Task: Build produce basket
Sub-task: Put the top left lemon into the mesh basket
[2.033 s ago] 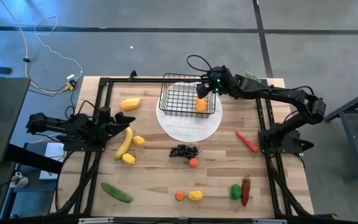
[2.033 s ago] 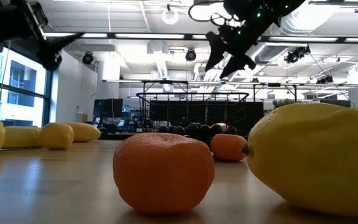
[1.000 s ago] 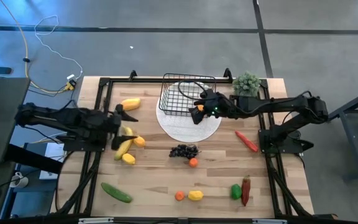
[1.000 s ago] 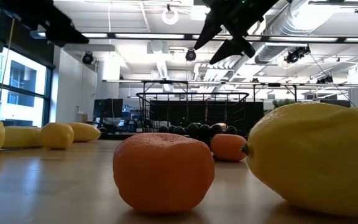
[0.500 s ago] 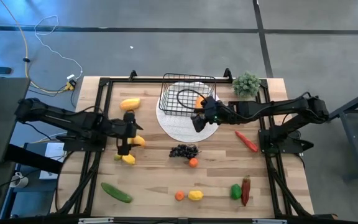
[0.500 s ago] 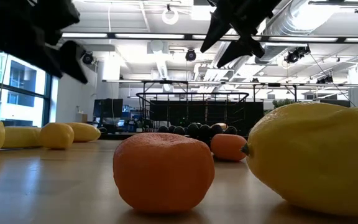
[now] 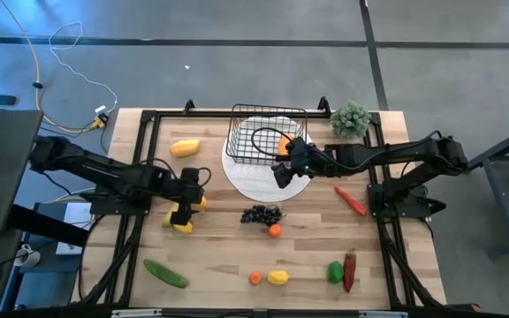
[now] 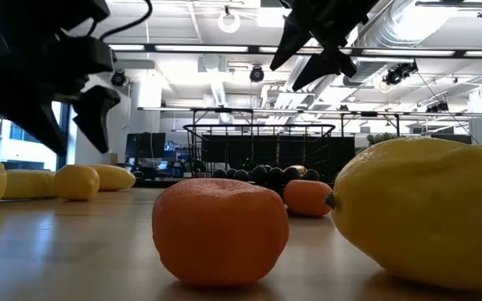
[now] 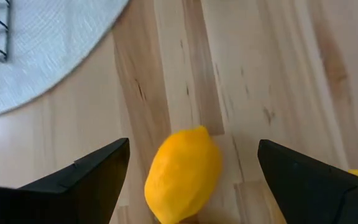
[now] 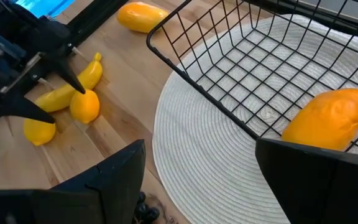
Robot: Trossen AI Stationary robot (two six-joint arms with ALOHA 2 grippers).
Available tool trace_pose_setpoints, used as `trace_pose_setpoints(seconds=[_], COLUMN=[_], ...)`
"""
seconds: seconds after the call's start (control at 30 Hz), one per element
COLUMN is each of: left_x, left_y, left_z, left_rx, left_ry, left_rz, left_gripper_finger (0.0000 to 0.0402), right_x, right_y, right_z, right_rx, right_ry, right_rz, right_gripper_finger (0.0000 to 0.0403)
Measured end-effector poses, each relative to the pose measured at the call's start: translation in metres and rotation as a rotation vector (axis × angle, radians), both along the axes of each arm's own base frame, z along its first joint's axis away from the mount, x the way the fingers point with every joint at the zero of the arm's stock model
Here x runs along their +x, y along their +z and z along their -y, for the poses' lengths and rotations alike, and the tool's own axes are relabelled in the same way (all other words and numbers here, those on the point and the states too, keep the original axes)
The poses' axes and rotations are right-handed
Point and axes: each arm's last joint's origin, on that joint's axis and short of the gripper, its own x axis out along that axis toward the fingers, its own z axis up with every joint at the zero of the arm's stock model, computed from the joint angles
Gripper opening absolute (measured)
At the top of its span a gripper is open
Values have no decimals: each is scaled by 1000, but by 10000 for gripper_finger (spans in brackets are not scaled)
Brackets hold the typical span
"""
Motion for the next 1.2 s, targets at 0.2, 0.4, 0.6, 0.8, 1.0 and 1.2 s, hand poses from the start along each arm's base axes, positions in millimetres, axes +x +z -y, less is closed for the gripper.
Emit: trace_pose_setpoints(seconds=[0.2,0.4,0.6,0.8,1.0,1.2], left_x=[5,9,11,12,12,19], left_y=[-12,-24,-34,-37,-36,-28], left_z=[-1,-1,-1,-1,-1,-1], left_rx=[45,57,58,53,60,49], left_ry=[21,23,21,35,48,67], left_rz=[-74,-141,-201,-219,-211,-178], left_gripper_finger=[345,345,342,304,249,199], right_x=[0,0,0,0,0,0], right_y=[0,0,0,0,0,0], right_z=[0,0,1,2,2,1], right_rx=[0,0,-2,-12,-10,11], right_ry=[0,-1,-4,-50,-52,-73], right_rz=[0,0,0,9,10,22], right_gripper_finger=[284,284,284,284,284,284])
